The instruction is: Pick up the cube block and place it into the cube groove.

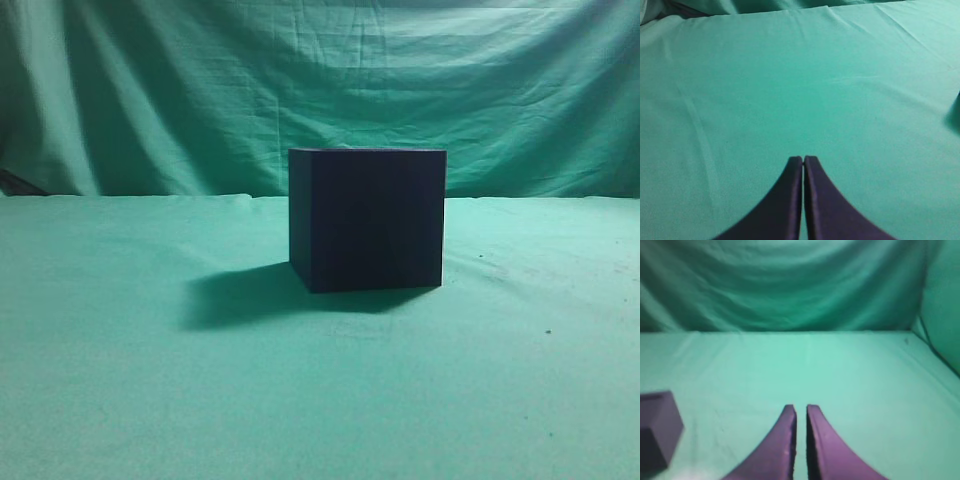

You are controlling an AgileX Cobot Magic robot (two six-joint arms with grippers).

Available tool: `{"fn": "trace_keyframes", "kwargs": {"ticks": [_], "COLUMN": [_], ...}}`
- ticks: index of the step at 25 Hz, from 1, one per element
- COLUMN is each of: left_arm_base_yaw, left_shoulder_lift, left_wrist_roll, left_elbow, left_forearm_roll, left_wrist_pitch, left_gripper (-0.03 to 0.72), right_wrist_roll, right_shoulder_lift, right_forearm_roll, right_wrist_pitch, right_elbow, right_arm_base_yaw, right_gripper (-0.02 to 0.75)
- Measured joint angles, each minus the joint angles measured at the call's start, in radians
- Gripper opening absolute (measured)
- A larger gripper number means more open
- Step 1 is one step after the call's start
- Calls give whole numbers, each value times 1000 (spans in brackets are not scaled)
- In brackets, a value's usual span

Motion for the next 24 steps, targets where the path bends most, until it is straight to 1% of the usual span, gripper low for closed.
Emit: {"fn": "trace_keyframes", "kwargs": {"ticks": [3,7,11,24], "left_arm_base_yaw": [0,0,0,0], "left_shoulder_lift": [0,0,0,0], "left_wrist_roll": [0,0,0,0], "left_elbow": [0,0,0,0], "left_forearm_roll": [0,0,0,0], "left_wrist_pitch": [0,0,0,0], "left_gripper": [0,0,0,0], "right_wrist_roll": [-1,-1,-2,-2], "right_shoulder_lift": [-4,-4,-4,-4], "right_forearm_roll": [4,4,4,6], "right_wrist_pitch": [-15,-27,1,1], "right_elbow": [97,190,192,192], "right_arm_base_yaw": [-39,-42,-42,-44], "right_gripper": [57,57,57,57]}}
